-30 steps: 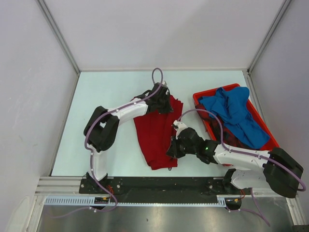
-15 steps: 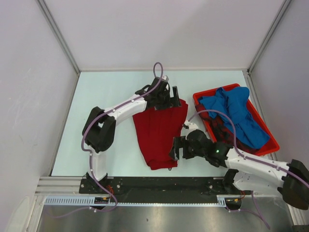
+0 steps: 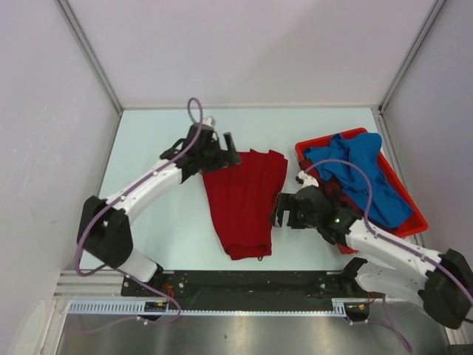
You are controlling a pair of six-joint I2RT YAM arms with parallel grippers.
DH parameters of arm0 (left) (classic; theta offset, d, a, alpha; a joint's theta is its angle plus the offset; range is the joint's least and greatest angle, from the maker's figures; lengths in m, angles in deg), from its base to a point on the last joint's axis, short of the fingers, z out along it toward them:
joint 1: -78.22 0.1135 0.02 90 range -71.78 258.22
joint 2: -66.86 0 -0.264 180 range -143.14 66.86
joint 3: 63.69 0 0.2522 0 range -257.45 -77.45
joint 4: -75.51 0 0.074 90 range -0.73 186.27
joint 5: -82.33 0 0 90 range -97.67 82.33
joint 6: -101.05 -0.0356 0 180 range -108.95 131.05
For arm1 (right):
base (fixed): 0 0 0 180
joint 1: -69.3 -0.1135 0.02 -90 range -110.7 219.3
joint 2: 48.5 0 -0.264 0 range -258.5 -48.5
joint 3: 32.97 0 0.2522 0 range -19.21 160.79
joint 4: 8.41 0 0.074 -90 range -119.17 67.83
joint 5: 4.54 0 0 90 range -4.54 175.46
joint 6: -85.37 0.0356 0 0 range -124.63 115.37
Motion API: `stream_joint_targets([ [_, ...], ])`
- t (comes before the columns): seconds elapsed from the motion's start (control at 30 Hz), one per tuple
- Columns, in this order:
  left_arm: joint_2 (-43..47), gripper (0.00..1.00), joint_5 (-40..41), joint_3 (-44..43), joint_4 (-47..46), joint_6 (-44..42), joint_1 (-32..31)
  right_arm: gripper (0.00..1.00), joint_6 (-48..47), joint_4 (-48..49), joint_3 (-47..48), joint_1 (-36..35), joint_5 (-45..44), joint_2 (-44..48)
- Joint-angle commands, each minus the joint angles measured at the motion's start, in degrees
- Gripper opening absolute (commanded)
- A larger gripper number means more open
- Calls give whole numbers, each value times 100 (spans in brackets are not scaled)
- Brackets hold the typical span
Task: Fold and stack the skirts
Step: Fold the skirt at the center of the board.
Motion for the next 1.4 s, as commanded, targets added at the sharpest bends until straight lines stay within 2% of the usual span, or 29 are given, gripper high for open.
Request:
stream_joint_targets([
  [0.0, 444, 99, -67, 890, -310, 8, 516, 100, -199, 531, 584, 494, 90, -989],
  [0.17, 287, 100, -743, 1313, -802, 33, 1079, 100, -481, 1058, 1268, 934, 65, -2195],
  [0.33, -258, 100, -1087, 1164, -1003, 69, 1369, 100, -709, 1419, 1762, 1286, 275, -3407],
  [0.57, -1145, 100, -1526, 944, -1320, 122, 1527, 100, -1323, 1543, 2605, 1348, 319, -4436],
  [0.63, -1278, 97, -1728, 909, -1391, 139, 1528, 100, -1465, 1578, 2860, 1357, 389, -4657],
  [0.73, -1401, 88, -1870, 935, -1453, 157, 1536, 100, -1641, 1744, 3037, 1330, 670, -5053],
  [0.87, -1235, 75, -1826, 1321, -1620, 271, 1536, 100, -1922, 2254, 3361, 1103, 1039, -5448],
  [1.07, -813, 60, -1554, 2041, -1655, 420, 1536, 100, -3143, 1939, 4449, 742, 1400, -6169],
  [1.17, -480, 59, -1474, 2621, -1541, 683, 1528, 100, -3732, 1281, 5065, 601, 1487, -6652],
  [1.37, 1206, 65, -992, 4370, -1691, 1710, 1001, 100, -4866, 76, 6709, 171, 1944, -7610],
])
